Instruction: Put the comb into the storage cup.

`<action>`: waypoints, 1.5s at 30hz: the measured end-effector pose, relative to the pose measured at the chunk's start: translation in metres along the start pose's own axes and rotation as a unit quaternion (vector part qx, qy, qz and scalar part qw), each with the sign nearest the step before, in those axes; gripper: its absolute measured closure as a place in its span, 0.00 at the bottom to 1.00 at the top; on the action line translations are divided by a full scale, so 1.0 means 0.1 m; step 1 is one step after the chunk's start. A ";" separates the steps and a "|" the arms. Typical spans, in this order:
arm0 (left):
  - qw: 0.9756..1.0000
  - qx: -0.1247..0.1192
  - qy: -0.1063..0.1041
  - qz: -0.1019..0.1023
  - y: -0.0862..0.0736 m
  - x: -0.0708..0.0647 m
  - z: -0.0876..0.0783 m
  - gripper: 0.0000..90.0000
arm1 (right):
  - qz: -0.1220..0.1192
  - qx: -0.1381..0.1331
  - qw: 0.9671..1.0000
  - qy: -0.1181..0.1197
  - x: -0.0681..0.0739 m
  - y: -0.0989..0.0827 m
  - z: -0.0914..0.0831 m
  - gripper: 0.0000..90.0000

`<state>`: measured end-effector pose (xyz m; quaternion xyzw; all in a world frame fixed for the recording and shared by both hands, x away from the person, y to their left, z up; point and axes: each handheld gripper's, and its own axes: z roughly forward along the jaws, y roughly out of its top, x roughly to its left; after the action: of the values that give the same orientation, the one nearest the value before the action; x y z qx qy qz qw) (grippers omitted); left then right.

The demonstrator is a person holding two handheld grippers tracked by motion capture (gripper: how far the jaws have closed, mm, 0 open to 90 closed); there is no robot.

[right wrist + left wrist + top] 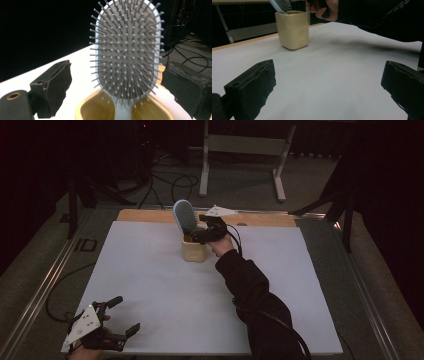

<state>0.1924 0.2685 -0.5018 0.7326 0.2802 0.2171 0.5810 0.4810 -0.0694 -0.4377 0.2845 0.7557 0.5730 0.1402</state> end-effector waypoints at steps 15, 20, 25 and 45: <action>1.000 -0.001 0.000 0.000 0.01 0.00 0.00 0.00 | 0.004 0.002 1.000 -0.005 -0.03 -0.01 -0.08 0.09; 1.000 -0.001 0.001 0.001 0.01 0.00 0.00 0.00 | 0.002 0.001 1.000 -0.005 -0.04 0.02 -0.12 0.09; 1.000 -0.001 0.001 0.004 0.01 0.00 0.00 0.00 | -0.002 0.006 1.000 -0.004 -0.02 0.03 -0.15 0.09; 1.000 -0.006 0.002 -0.006 0.01 0.01 0.00 0.00 | -0.012 0.020 1.000 -0.012 0.05 0.02 -0.41 0.09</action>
<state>0.1929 0.2691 -0.5005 0.7272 0.2847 0.2163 0.5860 0.4549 -0.0983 -0.4231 0.2847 0.7689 0.5524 0.1502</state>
